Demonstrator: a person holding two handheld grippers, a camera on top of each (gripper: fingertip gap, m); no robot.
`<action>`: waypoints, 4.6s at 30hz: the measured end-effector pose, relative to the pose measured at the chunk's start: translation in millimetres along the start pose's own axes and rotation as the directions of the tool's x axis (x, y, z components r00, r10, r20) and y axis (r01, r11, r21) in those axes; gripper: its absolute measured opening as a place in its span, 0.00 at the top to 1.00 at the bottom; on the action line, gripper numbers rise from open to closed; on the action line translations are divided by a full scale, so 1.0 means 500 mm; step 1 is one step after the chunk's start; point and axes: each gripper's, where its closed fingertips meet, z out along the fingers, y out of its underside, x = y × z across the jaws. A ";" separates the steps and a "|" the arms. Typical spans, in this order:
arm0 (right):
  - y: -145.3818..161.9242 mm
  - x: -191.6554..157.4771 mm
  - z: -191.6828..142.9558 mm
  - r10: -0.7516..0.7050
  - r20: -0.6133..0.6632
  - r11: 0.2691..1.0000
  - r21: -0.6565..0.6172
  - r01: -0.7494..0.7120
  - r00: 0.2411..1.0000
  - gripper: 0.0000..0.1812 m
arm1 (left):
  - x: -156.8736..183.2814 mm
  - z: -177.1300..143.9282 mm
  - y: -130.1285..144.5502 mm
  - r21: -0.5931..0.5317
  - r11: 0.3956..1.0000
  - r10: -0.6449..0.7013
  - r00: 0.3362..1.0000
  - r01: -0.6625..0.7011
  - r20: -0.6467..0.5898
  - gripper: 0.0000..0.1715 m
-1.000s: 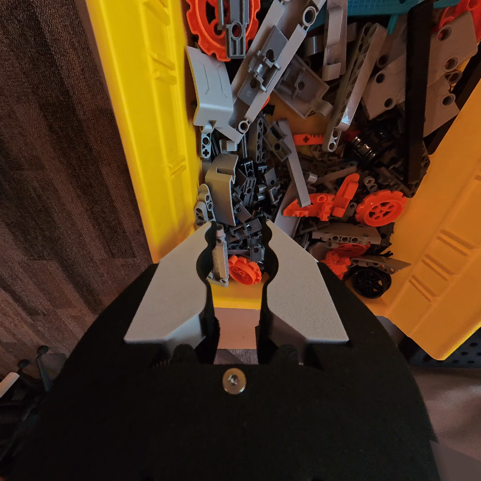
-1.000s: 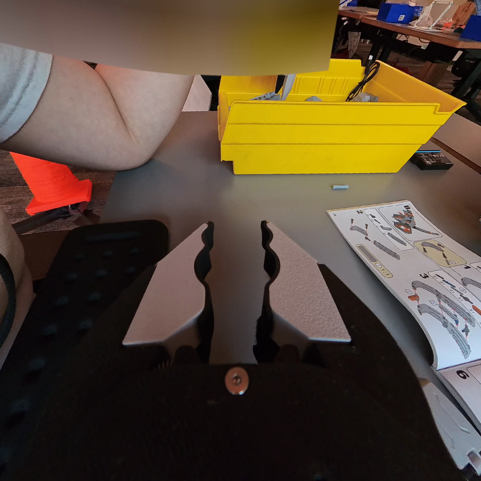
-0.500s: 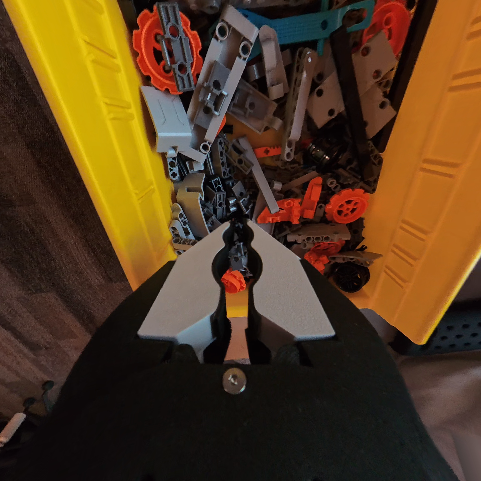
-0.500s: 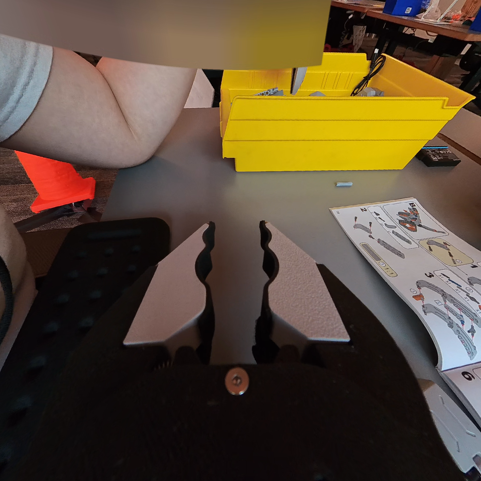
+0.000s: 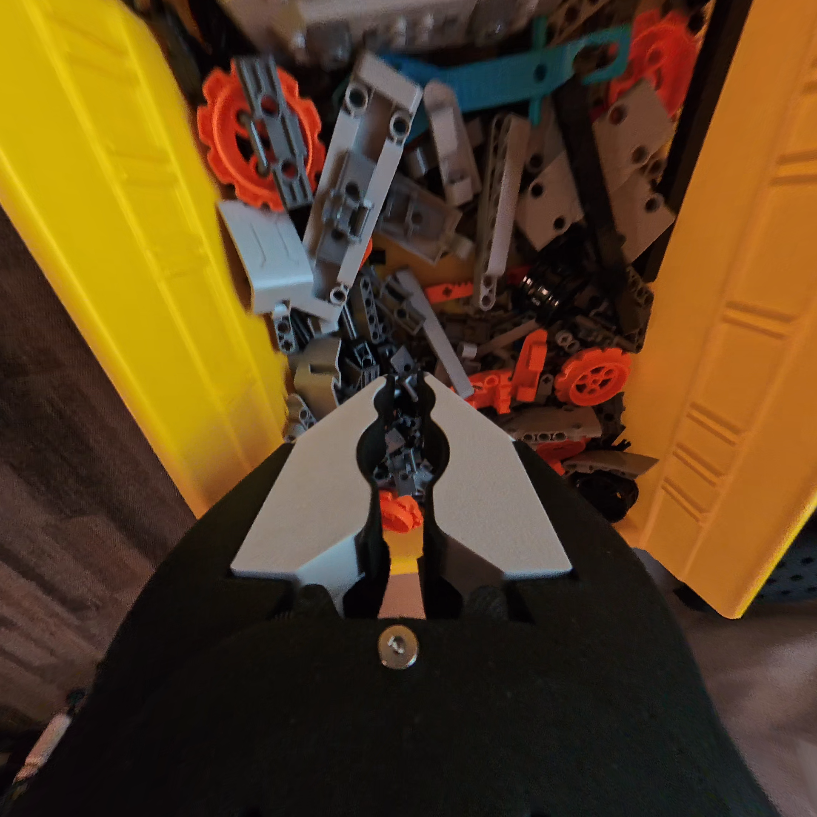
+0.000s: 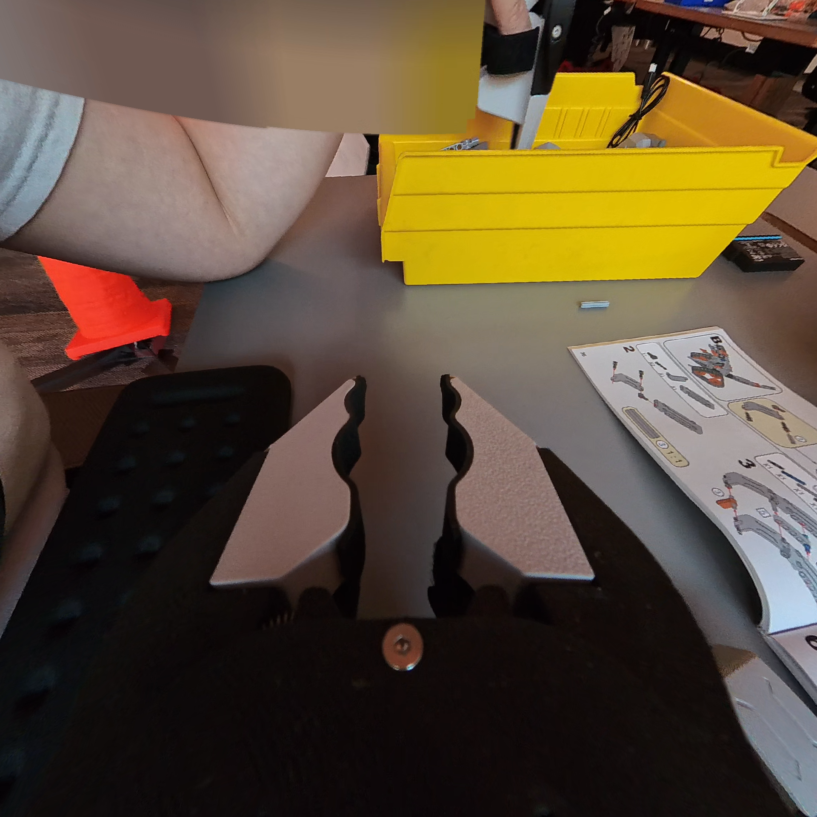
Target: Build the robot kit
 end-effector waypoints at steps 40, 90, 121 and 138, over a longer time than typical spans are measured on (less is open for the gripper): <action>0.002 -0.003 -0.004 -0.029 -0.003 0.999 -0.016 0.029 1.000 0.81 | 0.005 0.050 -0.007 -0.103 0.995 0.000 0.999 0.004 0.043 0.96; 0.013 -0.009 0.000 -0.040 0.014 0.998 -0.053 0.040 0.999 0.81 | -0.016 0.046 0.008 -0.101 0.994 -0.038 0.999 0.038 0.001 0.96; 0.021 -0.013 0.004 -0.046 0.024 0.996 -0.071 0.047 0.999 0.82 | -0.010 0.049 0.019 -0.100 0.992 -0.085 0.990 0.073 -0.116 0.92; 0.022 -0.015 0.004 -0.065 0.024 0.995 -0.080 0.066 0.998 0.81 | 0.005 0.036 0.000 -0.054 0.998 -0.040 0.994 0.035 -0.105 0.99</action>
